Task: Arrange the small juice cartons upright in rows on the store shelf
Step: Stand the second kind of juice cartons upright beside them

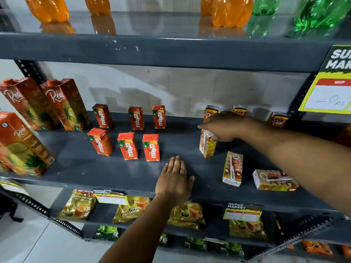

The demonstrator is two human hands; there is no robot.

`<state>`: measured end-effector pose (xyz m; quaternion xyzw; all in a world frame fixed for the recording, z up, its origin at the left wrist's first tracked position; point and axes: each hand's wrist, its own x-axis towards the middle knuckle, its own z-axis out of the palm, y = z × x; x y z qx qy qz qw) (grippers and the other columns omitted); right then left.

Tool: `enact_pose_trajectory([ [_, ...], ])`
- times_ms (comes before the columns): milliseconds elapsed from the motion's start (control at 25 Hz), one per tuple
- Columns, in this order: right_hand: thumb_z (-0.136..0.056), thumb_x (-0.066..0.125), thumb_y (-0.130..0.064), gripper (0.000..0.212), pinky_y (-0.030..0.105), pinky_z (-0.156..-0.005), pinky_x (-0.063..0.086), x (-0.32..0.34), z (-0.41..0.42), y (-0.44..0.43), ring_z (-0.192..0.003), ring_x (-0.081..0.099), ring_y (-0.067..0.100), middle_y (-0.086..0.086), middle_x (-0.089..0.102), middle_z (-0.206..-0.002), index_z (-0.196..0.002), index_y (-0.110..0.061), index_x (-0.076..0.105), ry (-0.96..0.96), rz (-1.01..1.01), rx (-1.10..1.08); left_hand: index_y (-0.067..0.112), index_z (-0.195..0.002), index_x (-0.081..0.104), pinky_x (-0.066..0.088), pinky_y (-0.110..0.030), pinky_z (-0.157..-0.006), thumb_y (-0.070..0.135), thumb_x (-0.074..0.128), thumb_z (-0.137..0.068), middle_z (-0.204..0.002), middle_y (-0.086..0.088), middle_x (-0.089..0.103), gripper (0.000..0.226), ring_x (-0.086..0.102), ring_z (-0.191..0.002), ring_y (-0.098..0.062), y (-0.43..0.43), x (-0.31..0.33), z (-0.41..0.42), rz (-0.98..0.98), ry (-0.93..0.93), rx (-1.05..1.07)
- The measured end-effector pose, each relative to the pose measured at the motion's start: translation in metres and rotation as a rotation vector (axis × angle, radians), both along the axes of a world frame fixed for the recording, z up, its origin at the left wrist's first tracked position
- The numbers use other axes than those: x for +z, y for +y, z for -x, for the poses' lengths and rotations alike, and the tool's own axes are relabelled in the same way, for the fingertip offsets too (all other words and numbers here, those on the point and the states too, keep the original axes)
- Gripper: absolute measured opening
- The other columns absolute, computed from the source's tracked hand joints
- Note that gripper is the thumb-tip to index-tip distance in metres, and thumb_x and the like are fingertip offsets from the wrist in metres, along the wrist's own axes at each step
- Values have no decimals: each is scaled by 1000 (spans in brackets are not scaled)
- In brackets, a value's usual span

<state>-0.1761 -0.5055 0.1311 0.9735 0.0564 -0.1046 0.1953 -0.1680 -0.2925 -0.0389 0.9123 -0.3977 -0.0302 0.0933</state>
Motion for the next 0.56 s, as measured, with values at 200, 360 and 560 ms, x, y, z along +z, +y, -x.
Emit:
enact_pose_trajectory([
  [200, -87, 37, -68, 60, 30, -52, 33, -11, -8, 8, -60, 49, 16, 7, 63, -81, -74, -12, 53, -109, -101, -373, 6, -151, 5, -3, -37, -120, 55, 12, -95, -163, -12, -1, 75, -7, -149, -24, -3, 3, -2, -11, 10, -11],
  [360, -84, 32, -74, 65, 33, -59, 39, -18, -8, 18, -62, 52, 18, 6, 56, -72, -67, -14, 51, -93, -166, -505, 6, -151, 5, -3, -37, -120, 55, 13, -96, -163, -12, -2, 75, -7, -149, -24, -1, 0, -1, -34, 22, -16],
  [560, -80, 40, -75, 70, 33, -63, 41, 4, 20, 7, -82, 54, 17, -6, 52, -97, -121, -19, 46, -369, -458, -511, 6, -151, 4, -4, -36, -119, 56, 12, -96, -163, -12, -2, 75, -8, -149, -24, 6, 0, -3, -33, 5, -20],
])
